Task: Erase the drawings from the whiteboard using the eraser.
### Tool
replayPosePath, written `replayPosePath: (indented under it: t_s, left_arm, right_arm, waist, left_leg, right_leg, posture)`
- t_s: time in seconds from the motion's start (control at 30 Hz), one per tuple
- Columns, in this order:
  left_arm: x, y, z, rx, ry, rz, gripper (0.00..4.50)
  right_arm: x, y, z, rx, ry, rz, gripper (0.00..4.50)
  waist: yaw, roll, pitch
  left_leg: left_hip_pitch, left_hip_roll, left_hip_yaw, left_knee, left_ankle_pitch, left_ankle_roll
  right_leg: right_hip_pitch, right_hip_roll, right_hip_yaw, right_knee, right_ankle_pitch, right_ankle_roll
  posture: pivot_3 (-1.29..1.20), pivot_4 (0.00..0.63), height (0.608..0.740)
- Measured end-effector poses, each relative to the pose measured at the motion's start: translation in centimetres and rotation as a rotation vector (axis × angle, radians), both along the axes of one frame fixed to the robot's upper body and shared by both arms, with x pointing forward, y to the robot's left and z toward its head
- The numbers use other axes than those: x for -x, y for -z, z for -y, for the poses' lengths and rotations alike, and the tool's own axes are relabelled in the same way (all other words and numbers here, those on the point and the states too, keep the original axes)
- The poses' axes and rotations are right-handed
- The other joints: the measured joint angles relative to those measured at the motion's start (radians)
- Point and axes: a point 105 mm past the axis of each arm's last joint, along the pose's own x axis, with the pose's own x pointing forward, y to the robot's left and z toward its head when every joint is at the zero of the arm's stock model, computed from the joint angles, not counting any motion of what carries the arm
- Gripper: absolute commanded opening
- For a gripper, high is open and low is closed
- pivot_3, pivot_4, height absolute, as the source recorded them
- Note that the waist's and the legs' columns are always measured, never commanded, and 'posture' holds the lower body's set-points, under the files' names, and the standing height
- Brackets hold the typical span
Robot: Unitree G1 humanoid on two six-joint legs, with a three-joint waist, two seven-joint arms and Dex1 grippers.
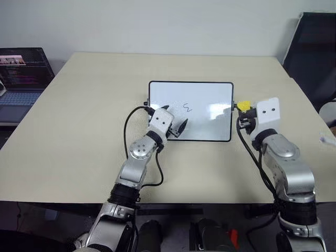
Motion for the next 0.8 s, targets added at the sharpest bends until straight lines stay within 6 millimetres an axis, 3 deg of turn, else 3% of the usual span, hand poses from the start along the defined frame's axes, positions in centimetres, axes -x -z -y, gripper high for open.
replayPosePath:
  t_s: [0.13, 0.3, 0.5, 0.8]
  left_arm:
    - [0.4, 1.3, -0.7, -0.002, -0.038, -0.045, 4.50]
    - [0.6, 0.6, -0.5, 0.009, -0.037, -0.027, 4.50]
    - [1.0, 1.1, -0.5, 0.012, -0.042, -0.050, 4.50]
    - [1.4, 1.6, -1.1, 0.020, -0.069, -0.071, 4.50]
  right_arm:
    - [-1.7, -1.1, -2.2, -0.009, -0.071, 0.035, 1.04]
    - [-3.3, -1.3, -5.0, -0.016, -0.155, 0.034, 1.04]
    - [-4.9, -2.6, -8.0, 0.031, -0.249, 0.060, 1.04]
    - [-6.7, -2.0, -9.7, 0.127, -0.276, 0.009, 1.04]
  waist:
    - [0.004, 0.000, 0.000]
    - [0.009, 0.000, 0.000]
    - [0.008, 0.000, 0.000]
    - [0.008, 0.000, 0.000]
  left_leg:
    - [0.000, 0.000, 0.000, 0.000, 0.000, 0.000]
    - [-0.001, 0.001, 0.000, 0.000, 0.000, 0.000]
    - [-0.001, 0.001, 0.000, 0.000, 0.000, 0.000]
    - [-0.001, 0.002, 0.000, 0.000, 0.000, 0.000]
  right_leg:
    - [0.000, 0.000, -0.001, 0.000, 0.001, -0.002]
    - [0.000, -0.001, -0.001, -0.001, 0.002, -0.004]
    - [0.000, -0.001, -0.002, 0.000, 0.002, -0.004]
    - [0.000, -0.002, -0.002, 0.000, 0.002, -0.004]
  posture:
    - [0.00, 0.150, 0.740]
    - [0.00, 0.150, 0.740]
    - [0.00, 0.150, 0.740]
    - [0.00, 0.150, 0.740]
